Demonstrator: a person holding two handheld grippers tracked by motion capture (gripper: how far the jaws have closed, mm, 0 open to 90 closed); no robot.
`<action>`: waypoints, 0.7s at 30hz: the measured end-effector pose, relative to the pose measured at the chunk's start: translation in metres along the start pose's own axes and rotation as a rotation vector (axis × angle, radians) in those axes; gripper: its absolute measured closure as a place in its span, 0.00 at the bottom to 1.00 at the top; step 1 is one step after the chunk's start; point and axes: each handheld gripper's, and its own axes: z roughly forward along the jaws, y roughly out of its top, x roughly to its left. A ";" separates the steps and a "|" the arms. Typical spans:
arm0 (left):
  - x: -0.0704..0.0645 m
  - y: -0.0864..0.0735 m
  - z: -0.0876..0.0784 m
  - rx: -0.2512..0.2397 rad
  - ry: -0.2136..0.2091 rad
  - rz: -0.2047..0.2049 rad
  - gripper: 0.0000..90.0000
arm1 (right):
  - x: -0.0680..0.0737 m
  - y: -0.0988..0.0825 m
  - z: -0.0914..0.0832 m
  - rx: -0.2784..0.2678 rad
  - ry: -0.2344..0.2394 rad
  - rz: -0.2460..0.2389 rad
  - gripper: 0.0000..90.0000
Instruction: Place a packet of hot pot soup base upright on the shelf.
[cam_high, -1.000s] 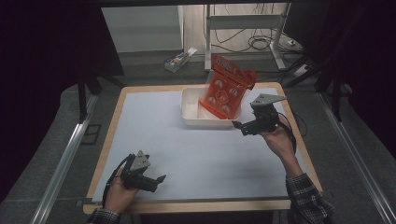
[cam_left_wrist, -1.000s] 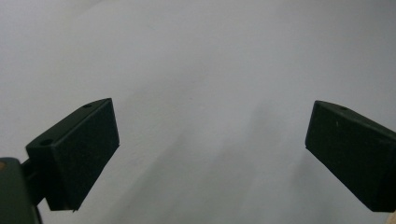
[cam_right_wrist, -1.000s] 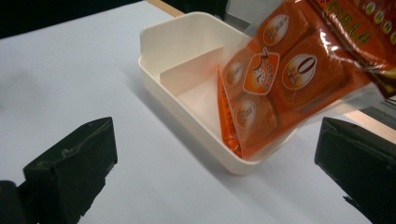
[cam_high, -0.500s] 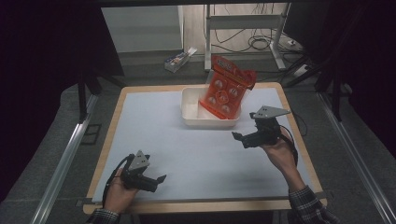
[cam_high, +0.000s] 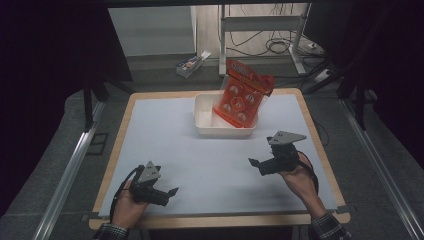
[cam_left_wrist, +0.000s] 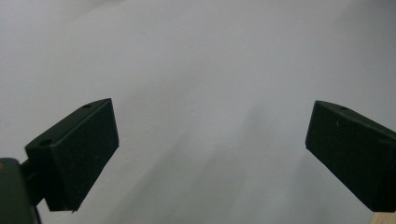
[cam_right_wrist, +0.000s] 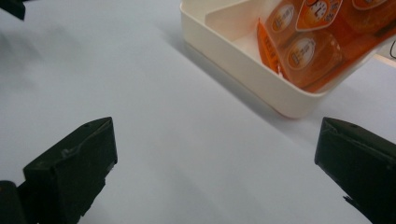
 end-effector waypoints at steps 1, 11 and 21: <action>0.000 0.000 0.000 0.001 0.000 0.001 0.03 | 0.000 -0.003 0.000 0.003 -0.001 -0.001 0.00; -0.001 0.000 0.001 0.007 0.008 0.005 0.03 | 0.002 -0.027 -0.006 0.035 -0.006 0.021 0.00; 0.000 0.000 0.001 0.011 0.009 0.003 0.03 | 0.002 -0.050 -0.001 0.126 -0.002 0.058 0.00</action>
